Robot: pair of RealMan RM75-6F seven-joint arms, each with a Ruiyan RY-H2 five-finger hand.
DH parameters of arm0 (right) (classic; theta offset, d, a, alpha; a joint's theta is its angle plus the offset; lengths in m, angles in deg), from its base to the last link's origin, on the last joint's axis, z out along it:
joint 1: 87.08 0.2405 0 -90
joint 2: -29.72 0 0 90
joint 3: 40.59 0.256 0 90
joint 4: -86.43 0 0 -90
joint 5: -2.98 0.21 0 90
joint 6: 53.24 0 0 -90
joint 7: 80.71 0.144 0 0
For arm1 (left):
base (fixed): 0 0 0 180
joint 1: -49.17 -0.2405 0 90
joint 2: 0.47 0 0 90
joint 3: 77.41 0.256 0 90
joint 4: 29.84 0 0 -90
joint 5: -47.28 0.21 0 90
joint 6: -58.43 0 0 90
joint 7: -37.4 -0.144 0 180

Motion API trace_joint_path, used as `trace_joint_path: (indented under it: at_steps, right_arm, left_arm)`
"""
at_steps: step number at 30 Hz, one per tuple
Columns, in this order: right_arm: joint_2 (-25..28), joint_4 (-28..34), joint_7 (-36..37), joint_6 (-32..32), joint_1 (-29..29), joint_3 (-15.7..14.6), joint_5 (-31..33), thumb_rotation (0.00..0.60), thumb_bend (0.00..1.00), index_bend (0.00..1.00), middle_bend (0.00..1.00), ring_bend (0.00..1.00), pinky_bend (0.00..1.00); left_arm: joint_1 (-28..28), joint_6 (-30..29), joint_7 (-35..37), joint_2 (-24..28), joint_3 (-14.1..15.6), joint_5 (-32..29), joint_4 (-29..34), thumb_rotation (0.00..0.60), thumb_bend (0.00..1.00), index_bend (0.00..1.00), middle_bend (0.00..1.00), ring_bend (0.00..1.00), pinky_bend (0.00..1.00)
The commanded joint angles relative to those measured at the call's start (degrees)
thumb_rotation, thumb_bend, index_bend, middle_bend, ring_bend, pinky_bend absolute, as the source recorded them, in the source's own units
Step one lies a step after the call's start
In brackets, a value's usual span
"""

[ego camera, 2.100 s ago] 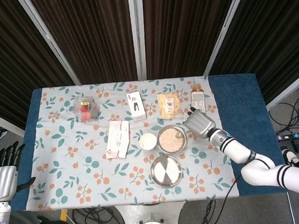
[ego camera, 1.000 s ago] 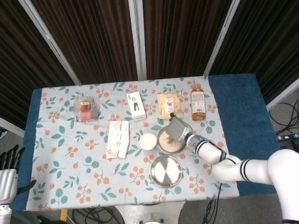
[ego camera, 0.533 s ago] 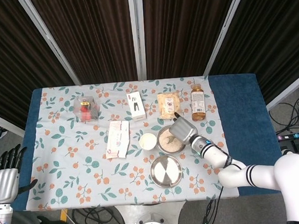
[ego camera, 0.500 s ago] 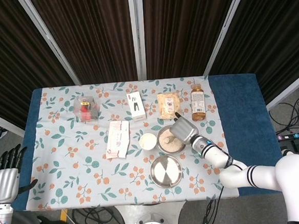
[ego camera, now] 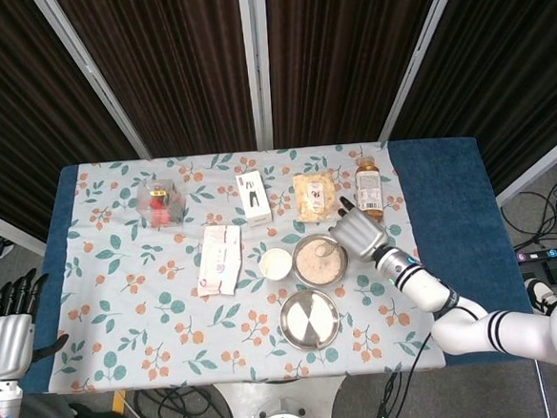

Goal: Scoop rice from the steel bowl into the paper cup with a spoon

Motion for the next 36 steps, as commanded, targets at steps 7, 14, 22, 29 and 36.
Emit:
trace_joint_path:
  at_steps: [7, 14, 22, 29, 36]
  right_arm:
    - [1.22, 3.51, 0.86, -0.53, 0.71, 3.66, -2.0, 0.6, 0.38, 0.62, 0.61, 0.29, 0.11]
    - [-0.56, 3.74, -0.94, 2.7, 4.07, 6.1, -2.38, 0.6, 0.38, 0.62, 0.61, 0.3, 0.11]
    - [-2.61, 2.16, -9.24, 8.09, 9.34, 5.28, -1.64, 0.6, 0.38, 0.62, 0.61, 0.3, 0.1]
    - [-2.07, 1.62, -23.03, 8.9, 14.67, 3.41, -2.24, 0.6, 0.38, 0.62, 0.61, 0.29, 0.06]
    - [-1.95, 1.24, -34.01, 8.19, 17.91, 0.81, -5.71, 0.6, 0.38, 0.62, 0.6, 0.28, 0.02]
  left_arm:
    - [0.35, 0.32, -0.66, 0.46, -0.22, -0.05, 0.88, 0.6, 0.05, 0.07, 0.07, 0.0, 0.06]
    - [0.32, 0.57, -0.92, 0.5, -0.25, -0.48, 1.31, 0.6, 0.05, 0.07, 0.07, 0.0, 0.06]
    - [0.1, 0.64, -0.26, 0.01, -0.09, -0.69, 0.61, 0.6, 0.05, 0.07, 0.07, 0.0, 0.06]
    - [-0.17, 0.29, 0.62, -0.44, -0.03, -0.62, -0.25, 0.6, 0.05, 0.07, 0.07, 0.0, 0.06]
    - [-0.33, 0.23, 1.2, -0.93, 0.01, -0.68, -0.89, 0.6, 0.05, 0.07, 0.07, 0.0, 0.06]
